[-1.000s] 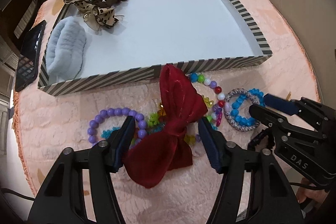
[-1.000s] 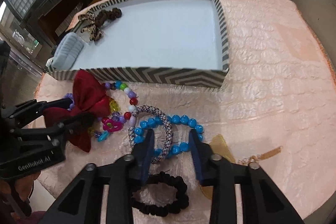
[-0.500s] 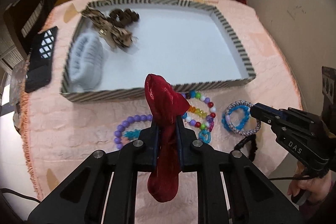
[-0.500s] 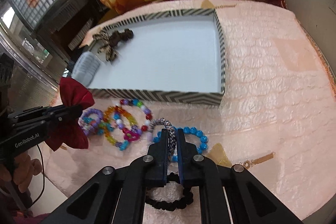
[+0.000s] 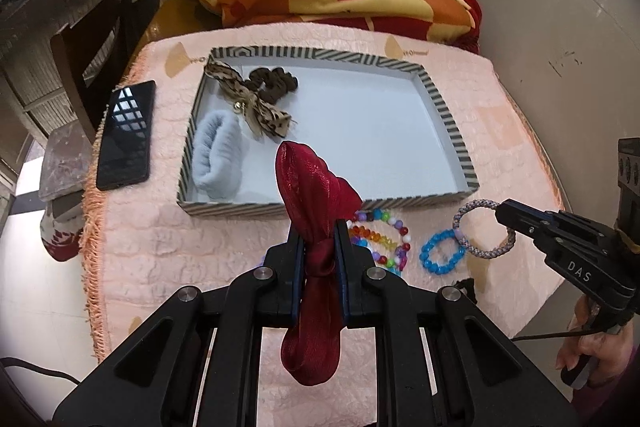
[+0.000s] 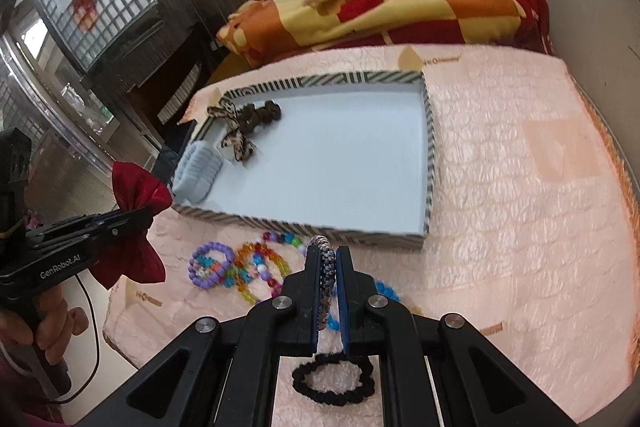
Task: Organize jewelry
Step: 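Carry the red bow and silver bracelet into the tray and open both grippers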
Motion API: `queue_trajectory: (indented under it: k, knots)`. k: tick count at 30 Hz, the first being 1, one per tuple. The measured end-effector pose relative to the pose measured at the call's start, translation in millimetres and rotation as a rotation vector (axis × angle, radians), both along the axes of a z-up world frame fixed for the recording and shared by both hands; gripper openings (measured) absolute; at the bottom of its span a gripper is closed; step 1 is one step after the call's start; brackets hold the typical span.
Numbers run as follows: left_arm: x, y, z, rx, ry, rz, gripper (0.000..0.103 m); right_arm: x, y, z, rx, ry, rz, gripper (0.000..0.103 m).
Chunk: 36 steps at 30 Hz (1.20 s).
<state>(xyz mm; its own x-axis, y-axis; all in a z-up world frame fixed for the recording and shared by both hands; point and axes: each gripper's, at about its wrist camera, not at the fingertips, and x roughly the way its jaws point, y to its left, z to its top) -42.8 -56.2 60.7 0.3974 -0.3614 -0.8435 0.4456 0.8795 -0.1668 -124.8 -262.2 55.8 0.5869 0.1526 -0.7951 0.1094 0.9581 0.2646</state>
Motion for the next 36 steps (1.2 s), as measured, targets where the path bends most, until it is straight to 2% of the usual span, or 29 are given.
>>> queue_trajectory:
  k: [17, 27, 36]
  knots:
    - [40.1, -10.3, 12.5, 0.03, -0.057, 0.008, 0.013, 65.7, 5.3, 17.5, -0.048, -0.033, 0.012, 0.007]
    - [66.0, -20.4, 2.6, 0.063, -0.047, -0.006, 0.013, 113.6, 9.5, 9.7, -0.048, -0.017, 0.027, 0.007]
    - [88.3, -28.9, -18.3, 0.087, 0.0, -0.007, 0.013, 167.0, 17.2, -9.9, -0.037, 0.031, 0.061, 0.007]
